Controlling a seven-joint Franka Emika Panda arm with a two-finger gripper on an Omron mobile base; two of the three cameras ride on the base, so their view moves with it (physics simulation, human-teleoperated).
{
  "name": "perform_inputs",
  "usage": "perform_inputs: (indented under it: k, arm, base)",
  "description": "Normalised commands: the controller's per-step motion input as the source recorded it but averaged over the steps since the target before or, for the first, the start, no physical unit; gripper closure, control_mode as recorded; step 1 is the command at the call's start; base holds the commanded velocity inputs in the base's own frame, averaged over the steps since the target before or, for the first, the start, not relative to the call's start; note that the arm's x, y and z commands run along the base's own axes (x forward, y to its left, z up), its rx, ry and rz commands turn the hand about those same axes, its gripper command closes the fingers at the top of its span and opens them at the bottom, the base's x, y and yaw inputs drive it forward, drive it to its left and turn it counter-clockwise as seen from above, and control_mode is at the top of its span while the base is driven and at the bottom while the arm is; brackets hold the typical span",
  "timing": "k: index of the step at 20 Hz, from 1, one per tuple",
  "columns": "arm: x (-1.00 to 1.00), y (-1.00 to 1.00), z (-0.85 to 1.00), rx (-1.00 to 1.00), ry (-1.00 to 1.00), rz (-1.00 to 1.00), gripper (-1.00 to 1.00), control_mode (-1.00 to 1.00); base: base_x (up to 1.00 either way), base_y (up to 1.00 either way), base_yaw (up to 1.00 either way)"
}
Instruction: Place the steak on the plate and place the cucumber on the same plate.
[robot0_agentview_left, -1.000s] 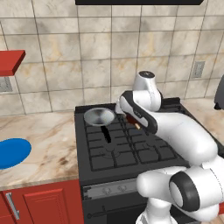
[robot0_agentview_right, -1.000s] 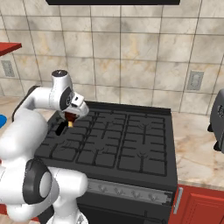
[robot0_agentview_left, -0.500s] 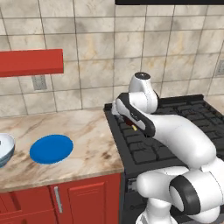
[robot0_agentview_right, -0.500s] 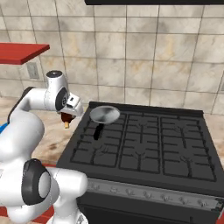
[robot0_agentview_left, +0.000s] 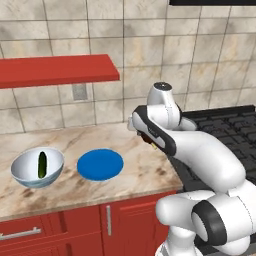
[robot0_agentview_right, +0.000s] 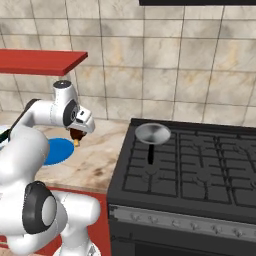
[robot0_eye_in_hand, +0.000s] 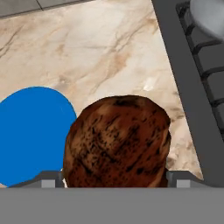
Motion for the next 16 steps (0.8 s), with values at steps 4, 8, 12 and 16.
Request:
perform_inputs:
  k: [4, 8, 12, 16]
  arm:
    - [0.0, 0.0, 0.0, 0.0, 0.0, 0.0, 1.0, 1.0]
    - [0.0, 0.0, 0.0, 0.0, 0.0, 0.0, 1.0, 1.0]
    - [0.01, 0.12, -0.11, 0.0, 0.02, 0.0, 1.0, -1.0]
    - [0.07, 0.0, -0.23, 0.01, 0.03, 0.0, 1.0, -1.0]
  base:
    - [0.0, 0.66, 0.0]
    - [0.0, 0.57, 0.0]
    - [0.0, 0.0, 0.0]
    - [0.0, 0.0, 0.0]
